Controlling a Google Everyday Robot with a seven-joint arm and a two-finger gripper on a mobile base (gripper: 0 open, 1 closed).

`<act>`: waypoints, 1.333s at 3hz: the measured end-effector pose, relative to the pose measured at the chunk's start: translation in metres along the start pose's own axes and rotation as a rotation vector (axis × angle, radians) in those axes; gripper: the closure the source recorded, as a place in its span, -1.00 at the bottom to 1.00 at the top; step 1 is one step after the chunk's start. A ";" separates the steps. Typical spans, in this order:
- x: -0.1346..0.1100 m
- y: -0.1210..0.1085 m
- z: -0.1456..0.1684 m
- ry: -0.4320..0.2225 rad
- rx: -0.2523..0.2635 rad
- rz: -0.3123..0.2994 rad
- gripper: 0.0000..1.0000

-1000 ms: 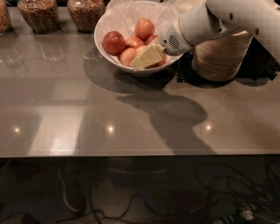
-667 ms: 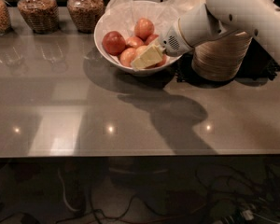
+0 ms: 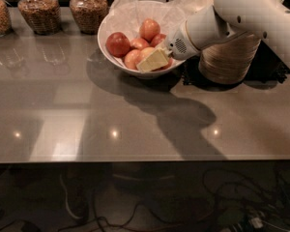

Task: Pick apple from white bowl

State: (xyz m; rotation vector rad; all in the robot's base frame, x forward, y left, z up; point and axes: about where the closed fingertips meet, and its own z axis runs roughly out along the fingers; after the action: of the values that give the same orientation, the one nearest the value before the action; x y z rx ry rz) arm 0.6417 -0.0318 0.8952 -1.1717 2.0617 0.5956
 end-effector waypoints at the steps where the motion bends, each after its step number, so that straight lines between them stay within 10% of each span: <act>1: -0.004 0.000 -0.003 0.000 0.000 0.000 0.75; 4: -0.028 -0.009 -0.037 -0.124 0.062 -0.108 1.00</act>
Offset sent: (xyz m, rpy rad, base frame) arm 0.0034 -0.0068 0.0164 0.0115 -0.0691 0.0079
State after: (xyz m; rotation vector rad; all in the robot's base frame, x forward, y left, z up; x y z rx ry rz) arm 0.6472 -0.0455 0.9399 -1.1721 1.8874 0.5348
